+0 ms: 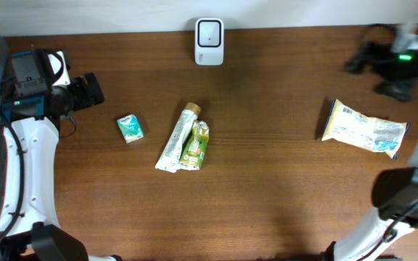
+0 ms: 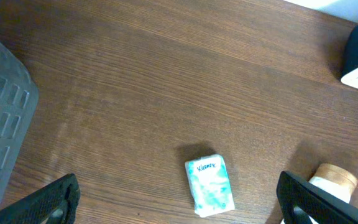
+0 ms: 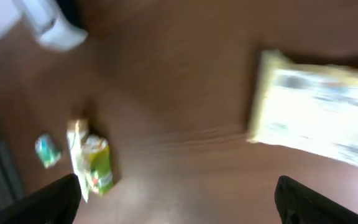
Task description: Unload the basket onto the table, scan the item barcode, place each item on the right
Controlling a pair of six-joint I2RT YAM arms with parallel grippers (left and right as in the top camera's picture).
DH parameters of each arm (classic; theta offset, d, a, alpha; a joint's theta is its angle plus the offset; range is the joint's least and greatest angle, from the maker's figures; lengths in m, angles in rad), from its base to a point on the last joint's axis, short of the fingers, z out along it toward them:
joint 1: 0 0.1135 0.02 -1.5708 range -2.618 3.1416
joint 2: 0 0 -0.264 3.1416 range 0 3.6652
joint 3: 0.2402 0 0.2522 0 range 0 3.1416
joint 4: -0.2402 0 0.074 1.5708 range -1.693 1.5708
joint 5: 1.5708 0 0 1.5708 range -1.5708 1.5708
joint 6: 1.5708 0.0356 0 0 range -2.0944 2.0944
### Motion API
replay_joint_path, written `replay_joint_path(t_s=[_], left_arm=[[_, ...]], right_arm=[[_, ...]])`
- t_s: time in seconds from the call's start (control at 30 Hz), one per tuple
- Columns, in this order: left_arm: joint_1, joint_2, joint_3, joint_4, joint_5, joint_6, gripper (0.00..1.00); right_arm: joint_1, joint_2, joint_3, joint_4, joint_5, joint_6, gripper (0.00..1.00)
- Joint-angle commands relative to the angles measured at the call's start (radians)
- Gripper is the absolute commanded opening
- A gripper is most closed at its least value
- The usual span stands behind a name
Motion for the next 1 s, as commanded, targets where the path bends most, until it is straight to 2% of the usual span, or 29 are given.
replay_joint_path(t_s=[0.0,0.1,0.2,0.23,0.3,0.37,0.5,0.7,0.8,0.9,0.97], left_arm=[[0.001,-0.002,0.000,0.003,-0.003,0.013,0.99],[0.001,-0.002,0.000,0.003,-0.003,0.013,0.99],[0.001,-0.002,0.000,0.003,-0.003,0.013,0.99],[0.001,-0.002,0.000,0.003,-0.003,0.013,0.99],[0.001,-0.002,0.000,0.003,-0.003,0.013,0.99],[0.001,-0.002,0.000,0.003,-0.003,0.013,0.99],[0.001,-0.002,0.000,0.003,-0.003,0.013,0.99],[0.001,-0.002,0.000,0.003,-0.003,0.013,0.99],[0.001,-0.002,0.000,0.003,-0.003,0.013,0.99],[0.001,-0.002,0.000,0.003,-0.003,0.013,0.99],[0.001,-0.002,0.000,0.003,-0.003,0.013,0.99]], right_arm=[[0.230,0.011,-0.131,0.084,-0.025,-0.003,0.98],[0.418,0.011,-0.296,0.273,-0.014,0.018,0.85],[0.566,0.011,-0.453,0.524,-0.013,0.127,0.69],[0.642,0.011,-0.528,0.666,0.025,0.201,0.62],[0.761,0.011,-0.612,0.815,0.191,0.303,0.61],[0.843,0.011,-0.658,0.888,0.319,0.359,0.61],[0.920,0.027,-0.681,0.913,0.457,0.432,0.61],[0.929,0.107,-0.681,0.858,0.435,0.457,0.59],[0.905,0.106,-0.681,0.835,0.423,0.449,0.53],[0.877,0.106,-0.680,0.820,0.399,0.355,0.50],[0.829,0.106,-0.652,0.767,0.385,0.227,0.51]])
